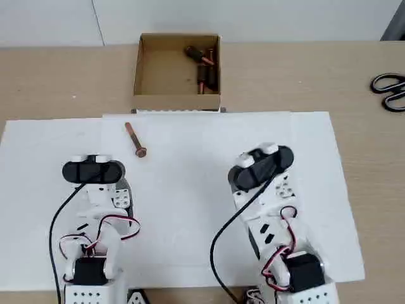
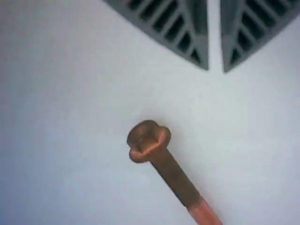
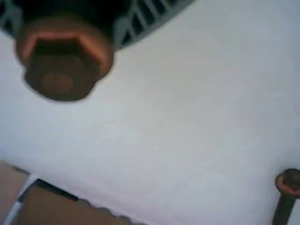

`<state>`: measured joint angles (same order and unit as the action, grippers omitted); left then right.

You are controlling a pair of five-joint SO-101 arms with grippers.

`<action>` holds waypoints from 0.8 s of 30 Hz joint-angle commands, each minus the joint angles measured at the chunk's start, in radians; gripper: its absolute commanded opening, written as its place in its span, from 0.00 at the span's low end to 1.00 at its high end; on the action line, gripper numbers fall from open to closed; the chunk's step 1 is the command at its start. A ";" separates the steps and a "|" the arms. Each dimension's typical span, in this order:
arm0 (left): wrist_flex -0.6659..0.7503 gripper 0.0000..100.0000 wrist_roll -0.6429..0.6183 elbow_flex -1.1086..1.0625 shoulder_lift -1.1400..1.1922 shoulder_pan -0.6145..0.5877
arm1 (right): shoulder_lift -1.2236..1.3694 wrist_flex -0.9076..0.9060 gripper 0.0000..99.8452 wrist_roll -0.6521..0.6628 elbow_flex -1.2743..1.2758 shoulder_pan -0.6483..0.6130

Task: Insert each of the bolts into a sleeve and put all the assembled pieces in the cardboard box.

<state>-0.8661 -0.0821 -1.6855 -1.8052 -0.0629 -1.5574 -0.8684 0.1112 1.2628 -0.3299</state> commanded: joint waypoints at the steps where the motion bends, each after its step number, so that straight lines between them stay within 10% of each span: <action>1: 0.020 0.01 0.000 0.005 -0.014 -0.006 | 0.305 0.054 0.00 -0.014 -0.270 0.041; 16: -0.020 0.01 0.000 0.005 -0.014 -0.006 | 1.658 0.120 0.00 0.000 -1.550 0.044; 24: -0.017 0.01 0.000 0.005 -0.014 -0.006 | 2.206 0.120 0.00 0.224 -2.125 0.016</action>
<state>-0.8830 -0.0821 -1.6840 -1.8052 -0.0629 0.5201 -0.7825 0.2539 -0.6030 -0.2977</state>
